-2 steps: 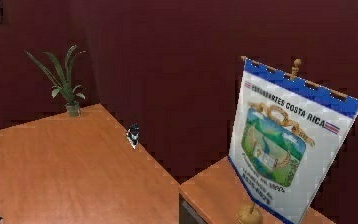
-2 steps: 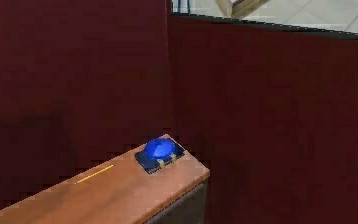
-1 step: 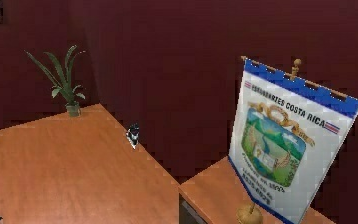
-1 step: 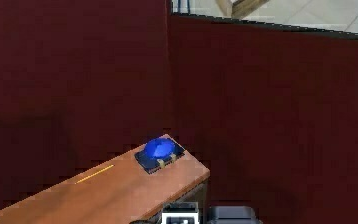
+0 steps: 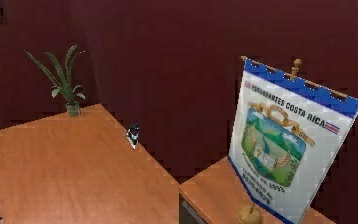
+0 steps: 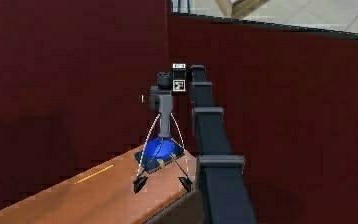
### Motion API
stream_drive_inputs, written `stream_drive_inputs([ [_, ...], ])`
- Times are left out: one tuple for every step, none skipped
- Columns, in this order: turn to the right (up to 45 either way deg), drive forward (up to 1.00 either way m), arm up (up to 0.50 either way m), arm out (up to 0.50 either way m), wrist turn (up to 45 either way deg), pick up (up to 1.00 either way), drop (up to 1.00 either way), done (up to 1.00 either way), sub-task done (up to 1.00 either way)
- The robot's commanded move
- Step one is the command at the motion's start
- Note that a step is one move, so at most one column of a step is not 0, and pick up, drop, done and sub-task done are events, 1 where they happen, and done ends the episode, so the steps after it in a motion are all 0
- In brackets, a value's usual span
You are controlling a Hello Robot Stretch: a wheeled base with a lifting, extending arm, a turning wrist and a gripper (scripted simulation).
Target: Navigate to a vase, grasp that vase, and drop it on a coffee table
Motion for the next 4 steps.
stream_drive_inputs([
  [0.0,0.00,0.00,0.00,45.0,0.00,0.00,0.00,0.00],
  [0.0,0.00,0.00,0.02,0.0,0.00,0.00,0.00,0.00],
  [0.0,0.00,0.00,0.00,45.0,0.00,0.00,0.00,0.00],
  [0.0,0.00,0.00,0.00,45.0,0.00,0.00,0.00,0.00],
])
